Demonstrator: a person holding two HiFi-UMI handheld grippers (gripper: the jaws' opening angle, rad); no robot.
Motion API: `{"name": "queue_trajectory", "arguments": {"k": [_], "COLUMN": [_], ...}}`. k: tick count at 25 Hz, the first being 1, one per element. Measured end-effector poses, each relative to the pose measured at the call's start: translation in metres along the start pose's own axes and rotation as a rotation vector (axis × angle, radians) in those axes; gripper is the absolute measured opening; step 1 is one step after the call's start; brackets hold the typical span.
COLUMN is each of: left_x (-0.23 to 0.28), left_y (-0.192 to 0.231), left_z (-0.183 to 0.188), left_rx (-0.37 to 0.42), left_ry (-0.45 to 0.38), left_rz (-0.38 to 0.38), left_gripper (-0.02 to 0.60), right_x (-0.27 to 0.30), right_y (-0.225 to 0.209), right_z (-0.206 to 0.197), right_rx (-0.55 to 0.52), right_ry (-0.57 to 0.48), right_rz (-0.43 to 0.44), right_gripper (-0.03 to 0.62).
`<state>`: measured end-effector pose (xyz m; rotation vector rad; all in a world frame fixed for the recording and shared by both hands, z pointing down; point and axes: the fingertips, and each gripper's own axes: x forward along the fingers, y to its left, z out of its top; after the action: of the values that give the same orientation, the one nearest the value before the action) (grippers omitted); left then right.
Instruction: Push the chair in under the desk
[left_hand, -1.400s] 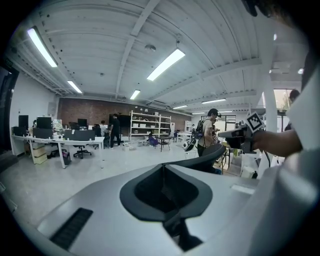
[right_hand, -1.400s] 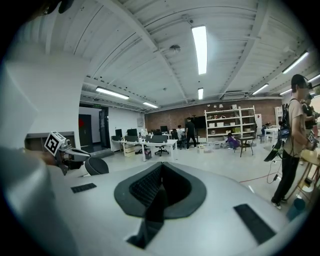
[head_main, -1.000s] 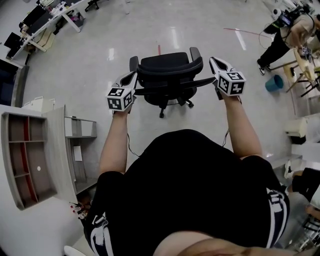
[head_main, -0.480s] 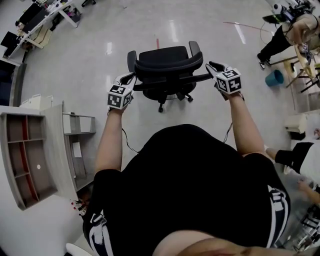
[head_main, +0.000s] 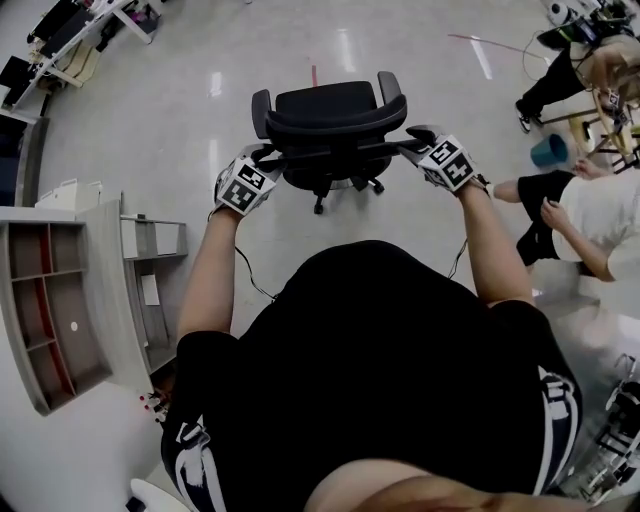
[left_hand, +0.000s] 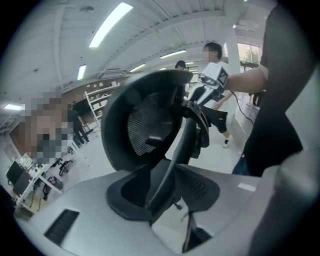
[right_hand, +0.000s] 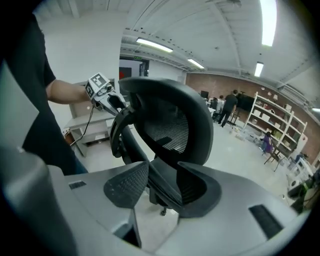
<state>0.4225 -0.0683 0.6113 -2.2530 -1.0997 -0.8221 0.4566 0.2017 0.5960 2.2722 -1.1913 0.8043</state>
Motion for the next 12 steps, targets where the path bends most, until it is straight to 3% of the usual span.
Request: {"name": "queue_trajectory", "arguments": {"k": [5,12], "left_x": [0.022,0.045], "left_y": [-0.021,-0.019], "left_z": [-0.015,-0.037], "left_rx": [0.122,0.227], "left_ry": [0.086,0.218], "left_rz": [-0.079,-0.078], "left_gripper": [0.184,0.236], "right_x": [0.015,0.035], "right_y": [0.01,0.012], "right_z": [-0.019,-0.039], "right_rx": [-0.12,-0.19], "right_ry": [0.1,0.19], "right_rz": [0.036,0.058], "right_gripper": [0.204,0.236]}}
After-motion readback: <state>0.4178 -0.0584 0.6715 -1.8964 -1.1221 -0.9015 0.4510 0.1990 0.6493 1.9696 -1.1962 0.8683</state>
